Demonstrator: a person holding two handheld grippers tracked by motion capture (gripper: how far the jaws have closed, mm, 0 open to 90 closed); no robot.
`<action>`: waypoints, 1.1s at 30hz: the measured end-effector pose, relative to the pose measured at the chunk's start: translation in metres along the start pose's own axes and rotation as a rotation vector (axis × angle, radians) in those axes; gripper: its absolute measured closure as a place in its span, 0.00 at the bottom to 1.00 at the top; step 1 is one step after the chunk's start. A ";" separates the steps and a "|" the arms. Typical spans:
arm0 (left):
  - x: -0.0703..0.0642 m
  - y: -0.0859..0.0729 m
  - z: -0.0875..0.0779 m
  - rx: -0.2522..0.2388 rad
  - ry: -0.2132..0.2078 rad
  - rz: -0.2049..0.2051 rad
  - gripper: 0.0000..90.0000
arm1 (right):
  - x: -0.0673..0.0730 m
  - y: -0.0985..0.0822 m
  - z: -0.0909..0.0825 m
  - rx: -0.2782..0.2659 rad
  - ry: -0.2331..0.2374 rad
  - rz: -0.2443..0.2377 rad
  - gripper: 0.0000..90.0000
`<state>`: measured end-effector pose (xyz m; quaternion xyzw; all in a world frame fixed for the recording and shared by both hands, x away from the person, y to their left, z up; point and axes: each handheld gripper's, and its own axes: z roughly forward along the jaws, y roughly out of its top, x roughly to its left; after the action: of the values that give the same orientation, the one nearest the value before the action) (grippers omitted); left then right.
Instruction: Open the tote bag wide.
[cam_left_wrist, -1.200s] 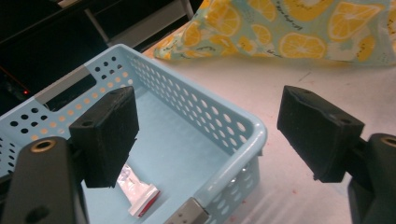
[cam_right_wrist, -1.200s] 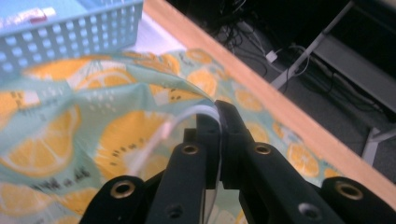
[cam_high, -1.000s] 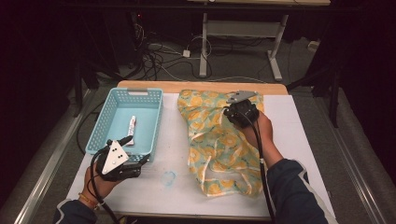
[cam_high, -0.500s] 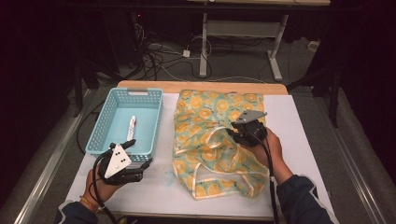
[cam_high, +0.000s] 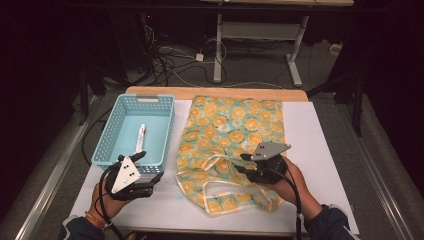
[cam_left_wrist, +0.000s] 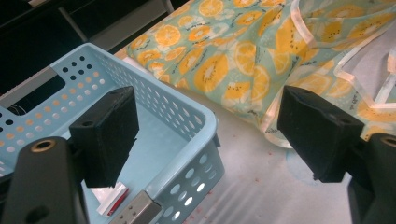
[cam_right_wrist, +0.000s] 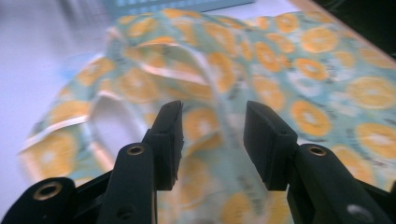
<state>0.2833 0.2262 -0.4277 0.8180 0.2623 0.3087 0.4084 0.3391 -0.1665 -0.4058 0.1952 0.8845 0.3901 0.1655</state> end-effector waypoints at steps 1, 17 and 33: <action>0.000 0.000 0.000 0.001 -0.001 0.002 0.22 | 0.003 -0.002 0.002 0.011 0.029 0.009 0.66; -0.003 -0.002 0.000 0.010 -0.019 0.012 0.22 | 0.008 -0.025 0.046 0.262 0.077 -0.023 1.00; 0.018 0.005 -0.004 -0.028 0.035 -0.016 0.22 | -0.014 0.060 0.033 -0.049 -0.058 -0.049 1.00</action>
<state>0.2931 0.2380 -0.4159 0.8046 0.2715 0.3233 0.4176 0.3783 -0.1154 -0.3795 0.1807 0.8740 0.4017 0.2051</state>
